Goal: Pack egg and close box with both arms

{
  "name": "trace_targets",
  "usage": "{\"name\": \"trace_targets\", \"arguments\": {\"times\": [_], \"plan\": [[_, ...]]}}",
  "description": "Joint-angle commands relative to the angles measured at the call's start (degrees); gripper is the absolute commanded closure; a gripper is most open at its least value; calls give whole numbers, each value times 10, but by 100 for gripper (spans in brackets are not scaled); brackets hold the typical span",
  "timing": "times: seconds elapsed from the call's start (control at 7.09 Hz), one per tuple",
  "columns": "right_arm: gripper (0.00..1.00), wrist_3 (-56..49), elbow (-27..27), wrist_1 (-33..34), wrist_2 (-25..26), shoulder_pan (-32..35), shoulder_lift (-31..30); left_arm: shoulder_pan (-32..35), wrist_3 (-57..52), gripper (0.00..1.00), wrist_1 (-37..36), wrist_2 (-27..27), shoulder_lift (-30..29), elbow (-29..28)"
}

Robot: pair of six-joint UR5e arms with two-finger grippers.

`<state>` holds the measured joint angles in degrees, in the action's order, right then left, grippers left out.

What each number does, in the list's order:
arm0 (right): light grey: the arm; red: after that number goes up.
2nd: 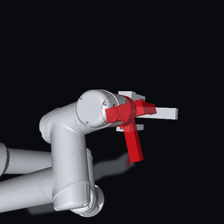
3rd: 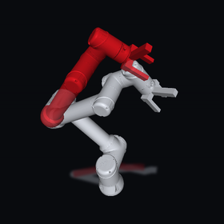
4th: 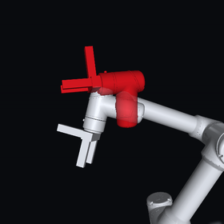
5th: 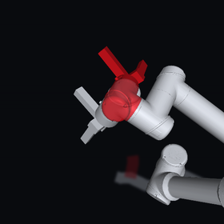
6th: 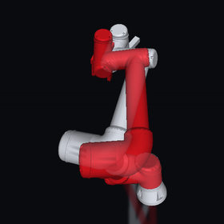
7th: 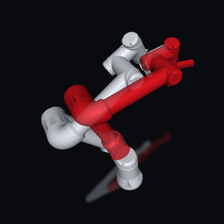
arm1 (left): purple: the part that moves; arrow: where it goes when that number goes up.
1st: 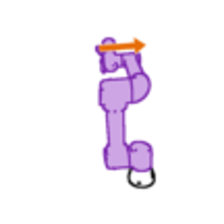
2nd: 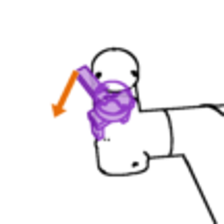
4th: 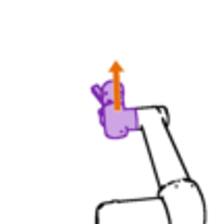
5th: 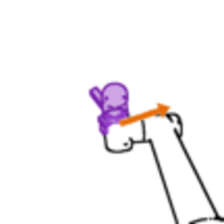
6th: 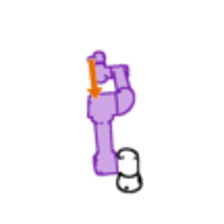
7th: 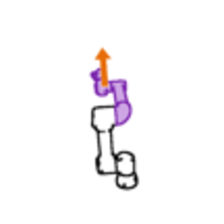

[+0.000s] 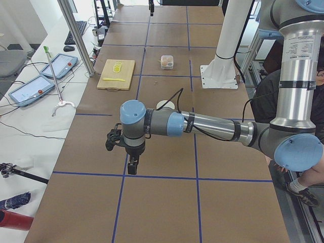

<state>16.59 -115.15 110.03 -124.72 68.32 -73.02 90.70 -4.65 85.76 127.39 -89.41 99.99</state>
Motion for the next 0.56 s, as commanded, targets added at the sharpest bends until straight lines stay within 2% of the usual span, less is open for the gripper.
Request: {"name": "trace_targets", "arguments": {"times": [0.0,0.14,0.42], "plan": [[0,-206,45,3,-46,119,-64,1,-85,0,-2,0,3,-3],[0,-249,62,3,-47,150,-99,1,-124,0,-4,0,13,1],[0,-248,86,-10,-44,159,-181,-1,-142,0,-9,1,14,-7]]}}
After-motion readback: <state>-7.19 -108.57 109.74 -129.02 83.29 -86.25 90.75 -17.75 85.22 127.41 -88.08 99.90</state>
